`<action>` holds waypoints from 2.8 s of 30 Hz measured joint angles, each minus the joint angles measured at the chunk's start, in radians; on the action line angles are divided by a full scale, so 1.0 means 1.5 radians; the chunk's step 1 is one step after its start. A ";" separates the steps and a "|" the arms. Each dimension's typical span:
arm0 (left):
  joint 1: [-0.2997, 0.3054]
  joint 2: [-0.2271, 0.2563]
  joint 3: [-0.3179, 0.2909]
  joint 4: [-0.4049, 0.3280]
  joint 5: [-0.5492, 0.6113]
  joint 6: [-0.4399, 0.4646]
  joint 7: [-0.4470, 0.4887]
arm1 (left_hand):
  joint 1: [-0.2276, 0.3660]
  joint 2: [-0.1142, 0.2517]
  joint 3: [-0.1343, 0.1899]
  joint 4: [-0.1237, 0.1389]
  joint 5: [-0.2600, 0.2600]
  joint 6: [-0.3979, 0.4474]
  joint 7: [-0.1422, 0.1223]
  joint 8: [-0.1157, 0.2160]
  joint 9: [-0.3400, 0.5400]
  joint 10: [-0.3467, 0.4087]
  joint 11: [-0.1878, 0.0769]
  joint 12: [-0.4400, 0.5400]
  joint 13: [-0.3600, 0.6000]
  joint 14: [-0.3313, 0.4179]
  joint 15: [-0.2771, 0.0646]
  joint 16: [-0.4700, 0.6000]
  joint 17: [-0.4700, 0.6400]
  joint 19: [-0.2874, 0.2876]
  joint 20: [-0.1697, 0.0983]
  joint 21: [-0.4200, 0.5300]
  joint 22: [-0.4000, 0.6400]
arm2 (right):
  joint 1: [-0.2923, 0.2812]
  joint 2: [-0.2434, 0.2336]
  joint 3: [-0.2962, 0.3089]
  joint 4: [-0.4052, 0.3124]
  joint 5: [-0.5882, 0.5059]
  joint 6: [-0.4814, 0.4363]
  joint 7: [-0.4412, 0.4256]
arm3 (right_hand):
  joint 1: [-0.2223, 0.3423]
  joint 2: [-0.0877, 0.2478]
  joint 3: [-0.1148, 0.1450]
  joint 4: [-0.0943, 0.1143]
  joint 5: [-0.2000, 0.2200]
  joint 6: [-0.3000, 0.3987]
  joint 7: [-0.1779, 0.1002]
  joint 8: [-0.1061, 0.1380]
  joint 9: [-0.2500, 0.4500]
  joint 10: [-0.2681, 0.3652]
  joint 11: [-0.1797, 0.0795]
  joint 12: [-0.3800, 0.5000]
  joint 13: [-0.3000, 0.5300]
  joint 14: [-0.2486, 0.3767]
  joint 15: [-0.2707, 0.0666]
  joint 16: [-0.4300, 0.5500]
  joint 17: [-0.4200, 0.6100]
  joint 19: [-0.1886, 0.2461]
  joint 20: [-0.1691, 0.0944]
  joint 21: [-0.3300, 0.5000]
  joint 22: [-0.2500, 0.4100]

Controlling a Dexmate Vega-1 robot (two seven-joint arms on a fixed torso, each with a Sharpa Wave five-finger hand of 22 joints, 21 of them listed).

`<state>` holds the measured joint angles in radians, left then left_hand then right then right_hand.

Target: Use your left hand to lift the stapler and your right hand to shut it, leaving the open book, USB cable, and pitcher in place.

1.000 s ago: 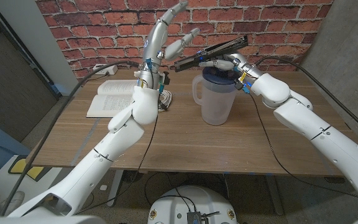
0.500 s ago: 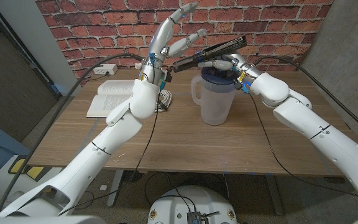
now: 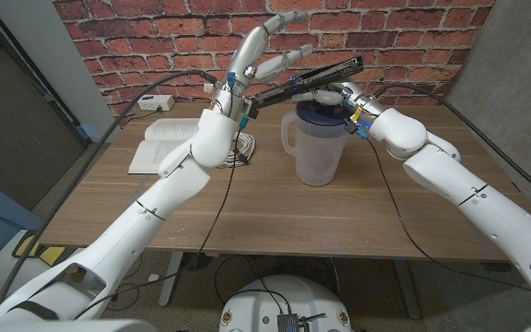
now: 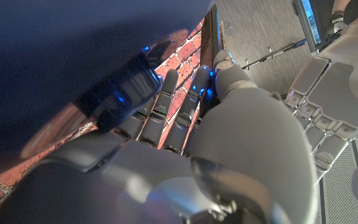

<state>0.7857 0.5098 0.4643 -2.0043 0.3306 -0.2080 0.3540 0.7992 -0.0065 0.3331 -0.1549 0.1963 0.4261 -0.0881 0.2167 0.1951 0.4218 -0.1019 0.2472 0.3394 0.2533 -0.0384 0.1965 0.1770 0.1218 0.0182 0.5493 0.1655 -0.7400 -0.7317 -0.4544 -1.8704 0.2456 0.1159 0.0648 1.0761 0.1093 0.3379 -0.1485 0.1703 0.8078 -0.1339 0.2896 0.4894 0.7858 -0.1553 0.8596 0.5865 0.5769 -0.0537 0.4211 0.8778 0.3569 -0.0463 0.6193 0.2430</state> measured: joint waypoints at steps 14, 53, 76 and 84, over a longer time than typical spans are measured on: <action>-0.015 0.013 0.012 -0.009 0.033 0.027 -0.021 | -0.010 -0.010 -0.011 0.006 0.000 -0.020 0.010 -0.009 0.000 -0.023 0.002 -0.008 -0.004 -0.019 -0.002 -0.006 0.000 -0.003 0.010 -0.017 0.000 | 0.001 0.003 -0.003 0.004 0.003 0.000 0.002 | 0.008 0.005 0.000 0.000 0.000 0.000 0.000 -0.003 0.003 0.000 0.000 0.000 -0.001 0.003 -0.003 -0.007 0.006 -0.003 0.004 0.005 -0.002; -0.037 0.044 0.032 -0.057 0.086 0.117 -0.082 | -0.031 -0.001 -0.024 0.013 0.000 -0.062 0.023 -0.021 0.000 -0.077 0.020 -0.023 -0.014 -0.077 0.002 -0.010 0.001 -0.014 0.028 -0.069 0.000 | 0.016 0.012 -0.011 0.005 0.001 -0.002 0.004 | 0.008 0.005 -0.002 0.002 0.000 0.000 0.000 -0.011 0.006 0.000 0.000 0.000 -0.002 0.007 0.000 -0.017 0.012 -0.011 0.004 0.024 -0.007; -0.067 0.056 0.053 -0.066 0.088 0.127 -0.139 | -0.054 0.001 -0.033 0.022 -0.010 -0.063 0.017 -0.019 0.000 -0.078 0.015 -0.018 -0.019 -0.085 0.002 -0.010 0.000 -0.013 0.027 -0.085 0.003 | 0.015 0.012 -0.012 -0.002 -0.001 -0.004 0.006 | 0.008 0.006 -0.003 0.000 0.000 0.000 0.000 -0.014 0.009 0.000 0.000 0.000 -0.002 0.011 -0.003 -0.022 0.015 -0.011 0.004 0.034 -0.012; -0.076 0.053 0.059 -0.064 0.091 0.135 -0.148 | -0.051 0.004 -0.034 0.017 -0.010 -0.063 0.017 -0.019 0.000 -0.071 0.012 -0.018 -0.021 -0.085 0.002 -0.010 0.000 -0.013 0.027 -0.093 0.003 | 0.016 0.013 -0.013 0.001 -0.001 0.000 0.009 | 0.008 0.006 -0.003 0.000 -0.001 0.000 0.000 -0.016 0.009 -0.001 -0.001 0.000 -0.003 0.011 -0.003 -0.027 0.019 -0.014 0.000 0.036 -0.013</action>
<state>0.6716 0.5893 0.5529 -2.1001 0.4668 -0.0062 0.1325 0.7225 -0.0009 0.2827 -0.1288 0.1809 0.3319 -0.0624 0.1888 0.1953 0.3160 -0.0843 0.2196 0.3083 0.1265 -0.0359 0.1812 0.1767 0.1018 0.0589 0.4102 0.1701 -0.7164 -0.7120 -0.4735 -1.8694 0.2446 0.1167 0.0787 1.0887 0.1176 0.3335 -0.1481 0.1693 0.8078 -0.1340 0.2662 0.5033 0.7836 -0.1573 0.8597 0.5819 0.5933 -0.0588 0.3802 0.9056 0.3352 -0.0459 0.6738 0.2229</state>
